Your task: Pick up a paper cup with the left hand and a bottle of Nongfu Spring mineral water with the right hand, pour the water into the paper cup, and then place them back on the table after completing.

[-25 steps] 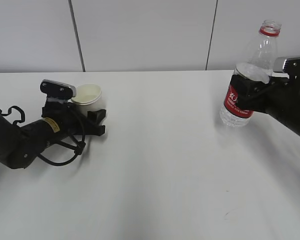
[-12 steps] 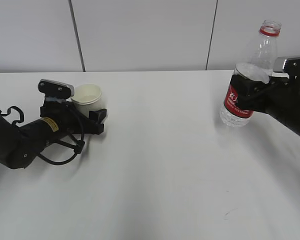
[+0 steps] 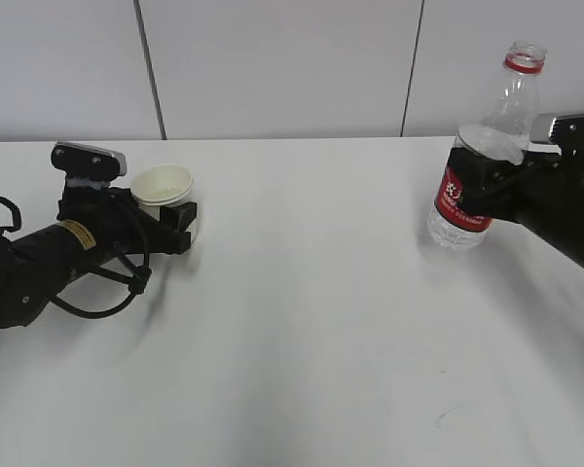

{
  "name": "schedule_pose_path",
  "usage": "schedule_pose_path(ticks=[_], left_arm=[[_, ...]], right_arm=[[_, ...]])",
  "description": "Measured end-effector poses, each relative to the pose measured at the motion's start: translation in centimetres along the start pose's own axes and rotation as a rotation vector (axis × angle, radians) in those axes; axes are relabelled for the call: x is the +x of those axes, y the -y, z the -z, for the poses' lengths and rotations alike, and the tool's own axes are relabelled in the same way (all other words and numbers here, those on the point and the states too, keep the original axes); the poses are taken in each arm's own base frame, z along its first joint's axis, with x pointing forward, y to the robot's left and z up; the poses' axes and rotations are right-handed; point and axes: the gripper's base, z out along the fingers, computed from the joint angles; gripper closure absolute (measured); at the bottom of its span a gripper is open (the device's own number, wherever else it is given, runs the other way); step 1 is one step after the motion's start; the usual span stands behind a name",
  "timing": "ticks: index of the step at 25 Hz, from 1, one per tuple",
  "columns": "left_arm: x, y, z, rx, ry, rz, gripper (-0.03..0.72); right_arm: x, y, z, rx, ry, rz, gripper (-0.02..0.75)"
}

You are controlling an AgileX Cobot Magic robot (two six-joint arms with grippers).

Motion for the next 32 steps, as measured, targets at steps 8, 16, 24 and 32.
schedule_pose_path(ticks=[8,16,24,32], left_arm=[[-0.3,0.4,0.0,0.012,0.023,-0.004,0.146],[-0.1,0.3,0.4,-0.008,0.014,0.014,0.127],[-0.5,0.9,3.2,0.0,0.066,0.023,0.126],[0.9,1.5,5.6,0.008,0.049,0.041,0.125]], right_arm=[[1.6,0.1,-0.2,0.001,-0.042,-0.013,0.358],[1.6,0.1,-0.2,0.001,-0.04,-0.013,0.358],[1.3,0.0,-0.5,-0.017,-0.03,-0.001,0.358],[0.6,0.1,-1.5,-0.041,0.006,0.015,0.358]])
